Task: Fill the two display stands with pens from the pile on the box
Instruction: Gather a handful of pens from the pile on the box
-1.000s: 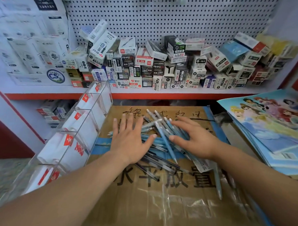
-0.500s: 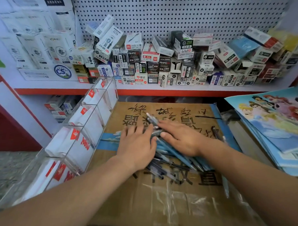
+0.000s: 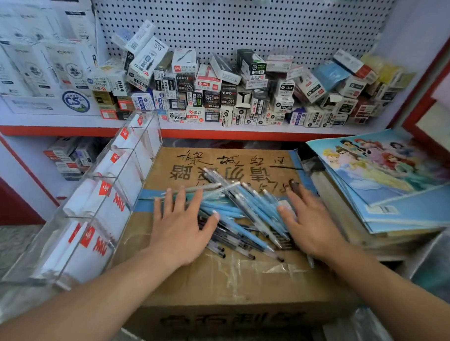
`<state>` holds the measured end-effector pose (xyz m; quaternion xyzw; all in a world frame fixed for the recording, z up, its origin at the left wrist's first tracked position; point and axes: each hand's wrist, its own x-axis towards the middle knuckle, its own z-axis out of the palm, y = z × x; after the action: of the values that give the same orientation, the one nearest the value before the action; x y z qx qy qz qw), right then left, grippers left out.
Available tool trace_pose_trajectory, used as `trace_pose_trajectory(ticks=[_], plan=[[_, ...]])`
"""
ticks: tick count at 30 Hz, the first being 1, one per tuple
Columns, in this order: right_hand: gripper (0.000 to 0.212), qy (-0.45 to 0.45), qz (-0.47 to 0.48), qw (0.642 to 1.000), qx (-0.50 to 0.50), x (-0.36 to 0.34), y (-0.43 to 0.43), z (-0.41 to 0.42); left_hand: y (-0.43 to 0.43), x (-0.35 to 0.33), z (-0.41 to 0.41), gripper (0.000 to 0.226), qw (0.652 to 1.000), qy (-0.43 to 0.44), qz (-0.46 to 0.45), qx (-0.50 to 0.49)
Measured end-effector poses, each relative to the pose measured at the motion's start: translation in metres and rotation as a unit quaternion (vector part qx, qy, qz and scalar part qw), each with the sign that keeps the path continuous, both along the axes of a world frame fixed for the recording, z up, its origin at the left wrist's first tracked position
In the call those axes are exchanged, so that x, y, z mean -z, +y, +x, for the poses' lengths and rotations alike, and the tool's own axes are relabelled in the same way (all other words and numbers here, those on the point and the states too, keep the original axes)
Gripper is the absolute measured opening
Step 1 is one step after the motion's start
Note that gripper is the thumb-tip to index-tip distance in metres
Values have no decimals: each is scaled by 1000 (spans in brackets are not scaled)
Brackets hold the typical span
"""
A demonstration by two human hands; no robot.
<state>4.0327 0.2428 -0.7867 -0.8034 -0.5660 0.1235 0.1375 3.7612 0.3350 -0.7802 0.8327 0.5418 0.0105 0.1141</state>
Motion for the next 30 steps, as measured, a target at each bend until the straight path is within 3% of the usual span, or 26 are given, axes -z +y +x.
trace_pose_trajectory(ticks=[6, 13, 16, 21, 25, 28, 30], plan=[[67, 54, 42, 997, -45, -8, 10, -59, -11, 5, 14, 74, 999, -18, 18, 21], [56, 231, 127, 964, 15, -26, 20, -76, -15, 5, 20, 73, 999, -29, 11, 9], [47, 204, 169, 962, 62, -34, 12, -59, -13, 6, 15, 73, 999, -43, 2, 22], [44, 135, 51, 990, -1, -35, -12, -44, -16, 1, 7, 72, 999, -38, 4, 37], [52, 102, 36, 994, -21, -37, -20, -40, -17, -12, -1, 68, 997, -52, 14, 49], [25, 33, 56, 998, -5, -40, -21, -44, -24, -30, -12, 59, 995, -57, 36, 72], [15, 35, 32, 998, 28, -44, -22, -50, -31, -41, -21, 49, 993, -66, 40, 87]])
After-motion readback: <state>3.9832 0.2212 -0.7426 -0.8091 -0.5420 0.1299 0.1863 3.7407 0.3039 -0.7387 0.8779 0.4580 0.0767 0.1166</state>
